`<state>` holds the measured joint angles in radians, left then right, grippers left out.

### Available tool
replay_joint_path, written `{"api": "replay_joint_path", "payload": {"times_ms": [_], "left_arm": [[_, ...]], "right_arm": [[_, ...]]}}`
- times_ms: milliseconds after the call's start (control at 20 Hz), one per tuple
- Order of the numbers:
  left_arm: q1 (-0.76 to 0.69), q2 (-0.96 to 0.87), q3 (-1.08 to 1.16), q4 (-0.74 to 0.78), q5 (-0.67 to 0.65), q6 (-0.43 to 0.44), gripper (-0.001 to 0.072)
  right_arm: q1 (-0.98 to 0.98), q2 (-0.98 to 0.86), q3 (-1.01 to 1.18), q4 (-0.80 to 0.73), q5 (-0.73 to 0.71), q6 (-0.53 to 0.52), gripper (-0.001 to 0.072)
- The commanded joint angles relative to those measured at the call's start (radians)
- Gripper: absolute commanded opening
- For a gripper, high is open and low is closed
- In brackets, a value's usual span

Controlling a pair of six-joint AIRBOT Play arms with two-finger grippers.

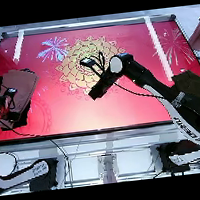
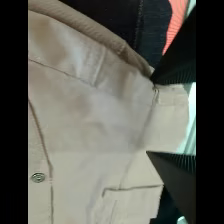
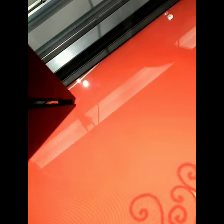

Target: Fold the clothes and pants, and hang the long-sleeved shirts on hangers.

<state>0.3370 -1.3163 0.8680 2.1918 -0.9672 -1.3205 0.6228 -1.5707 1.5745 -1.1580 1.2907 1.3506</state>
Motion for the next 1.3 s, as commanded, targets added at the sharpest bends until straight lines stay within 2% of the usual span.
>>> {"api": "replay_joint_path", "payload": {"times_ms": [0, 50, 100, 150, 200, 450, 600, 750, 850, 1000, 1250], "left_arm": [[0.002, -0.001, 0.000, -0.004, 0.016, 0.000, 0.0278], [0.002, -0.001, 0.000, -0.004, 0.014, 0.000, 0.0210], [0.002, -0.001, 0.000, -0.004, 0.014, -0.001, 0.0177], [0.002, -0.001, 0.000, -0.004, 0.014, -0.004, 0.0099], [0.002, -0.001, 0.000, -0.004, 0.014, -0.004, 0.0060], [-0.003, 0.004, 0.002, -0.004, 0.029, -0.049, 0.0037], [-0.062, 0.082, 0.047, -0.005, 0.012, -0.056, 0.0037], [-0.171, 0.202, 0.254, -0.048, -0.017, -0.051, 0.0036], [-0.248, 0.249, 0.452, -0.187, -0.032, -0.010, 0.0036], [-0.385, 0.244, 0.745, -0.422, -0.159, 0.091, 0.0035], [-0.684, 0.183, 0.972, -0.451, -0.359, 0.098, 0.0035]], "right_arm": [[0.001, -0.001, 0.000, 0.002, 0.000, 0.001, 0.0007], [0.001, -0.001, 0.000, 0.002, 0.000, 0.001, 0.0008], [0.001, -0.001, 0.000, 0.002, 0.000, 0.001, 0.0008], [0.001, -0.001, 0.000, 0.002, 0.000, 0.001, 0.0008], [0.001, -0.001, 0.000, 0.002, 0.000, 0.001, 0.0008], [0.001, -0.001, 0.000, 0.001, -0.008, 0.001, 0.0008], [0.001, 0.000, 0.004, -0.002, -0.055, -0.001, 0.0008], [0.001, 0.000, 0.036, -0.006, -0.043, -0.016, 0.0009], [0.000, 0.002, 0.090, -0.052, 0.005, -0.060, 0.0008], [-0.034, 0.034, 0.179, -0.179, 0.065, -0.069, 0.0008], [-0.214, 0.211, 0.230, -0.236, 0.160, -0.100, 0.0008]]}}
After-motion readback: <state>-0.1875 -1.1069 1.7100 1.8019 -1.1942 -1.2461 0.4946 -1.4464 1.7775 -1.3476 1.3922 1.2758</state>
